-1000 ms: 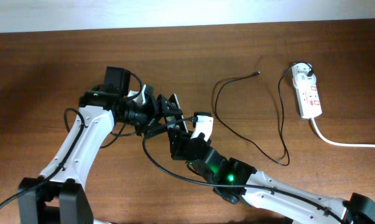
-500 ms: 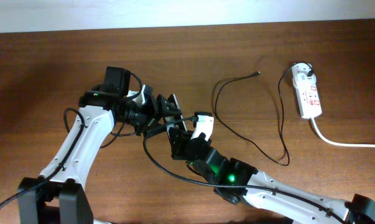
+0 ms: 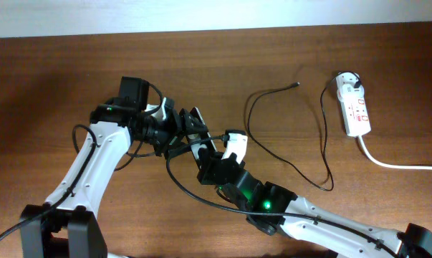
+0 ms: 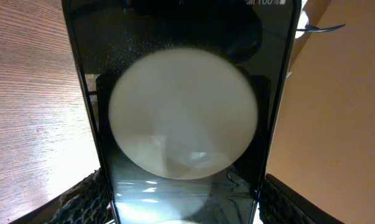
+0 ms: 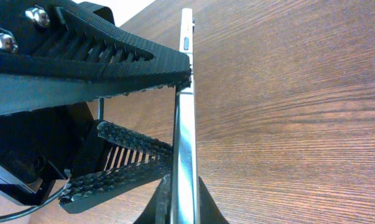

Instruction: Plug charger to phone and switch on socket

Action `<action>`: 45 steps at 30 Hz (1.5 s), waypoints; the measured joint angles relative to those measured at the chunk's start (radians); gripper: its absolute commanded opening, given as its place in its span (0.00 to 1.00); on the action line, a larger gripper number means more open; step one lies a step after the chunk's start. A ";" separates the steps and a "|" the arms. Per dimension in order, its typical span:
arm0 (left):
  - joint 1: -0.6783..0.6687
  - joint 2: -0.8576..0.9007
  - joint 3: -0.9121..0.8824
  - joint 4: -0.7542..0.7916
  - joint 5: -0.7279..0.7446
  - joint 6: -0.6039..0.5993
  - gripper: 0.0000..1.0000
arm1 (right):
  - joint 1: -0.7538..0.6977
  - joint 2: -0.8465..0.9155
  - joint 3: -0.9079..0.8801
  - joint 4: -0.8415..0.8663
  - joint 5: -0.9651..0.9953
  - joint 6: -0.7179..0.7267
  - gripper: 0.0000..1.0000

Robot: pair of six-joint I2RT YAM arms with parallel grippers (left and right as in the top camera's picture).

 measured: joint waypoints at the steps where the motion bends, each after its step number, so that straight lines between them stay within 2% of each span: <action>1: 0.000 0.000 0.000 0.000 0.000 0.000 0.73 | 0.000 0.000 0.000 0.000 0.000 0.002 0.04; 2: 0.000 0.000 0.000 0.000 0.000 0.000 0.89 | 0.000 0.000 0.000 0.000 0.000 0.002 0.04; 4: 0.000 0.000 0.000 -0.005 -0.001 0.002 0.99 | 0.000 0.000 0.000 0.000 -0.003 0.000 0.04; 9: 0.019 0.000 0.000 -0.075 0.052 0.042 0.99 | 0.003 0.000 0.000 -0.003 -0.028 -0.010 0.04; 13: 0.101 -0.081 0.000 -0.194 0.067 0.180 0.99 | -0.003 -0.034 0.000 -0.005 -0.046 -0.010 0.04; 17: 0.261 -0.389 0.001 -0.381 0.019 0.399 1.00 | -0.054 -0.074 0.000 -0.001 -0.154 0.047 0.04; 21: 0.393 -0.698 -0.004 -0.521 -0.092 0.537 0.99 | -0.089 -0.075 0.000 -0.003 -0.276 0.096 0.04; 23: 0.464 -0.922 -0.064 -0.550 -0.167 0.565 0.99 | -0.095 -0.076 0.000 -0.004 -0.344 0.115 0.04; 26: 0.512 -1.139 -0.200 -0.523 -0.196 0.507 0.99 | -0.115 -0.076 0.000 -0.004 -0.448 0.130 0.04; 29: 0.518 -1.229 -0.369 -0.368 -0.167 0.366 0.99 | -0.151 -0.076 0.000 -0.005 -0.553 0.141 0.04; 31: 0.518 -1.225 -0.509 -0.180 -0.077 0.279 0.99 | -0.200 -0.076 0.000 -0.008 -0.645 0.144 0.04; 33: 0.519 -1.197 -0.654 0.073 0.030 0.184 0.99 | -0.235 -0.077 0.000 -0.034 -0.685 0.145 0.04; 36: 0.521 -1.082 -0.822 0.394 0.181 -0.024 0.99 | -0.251 -0.077 0.000 -0.051 -0.704 0.144 0.04; 37: 0.512 -1.030 -0.843 0.503 0.208 -0.092 0.99 | -0.251 -0.077 0.000 -0.053 -0.698 0.144 0.04; 39: 0.485 -0.959 -0.848 0.618 0.229 -0.172 0.99 | -0.251 -0.076 0.000 -0.050 -0.689 0.147 0.04; 45: 0.225 -0.706 -0.856 0.984 0.174 -0.469 0.98 | -0.251 -0.077 -0.001 -0.038 -0.675 0.187 0.04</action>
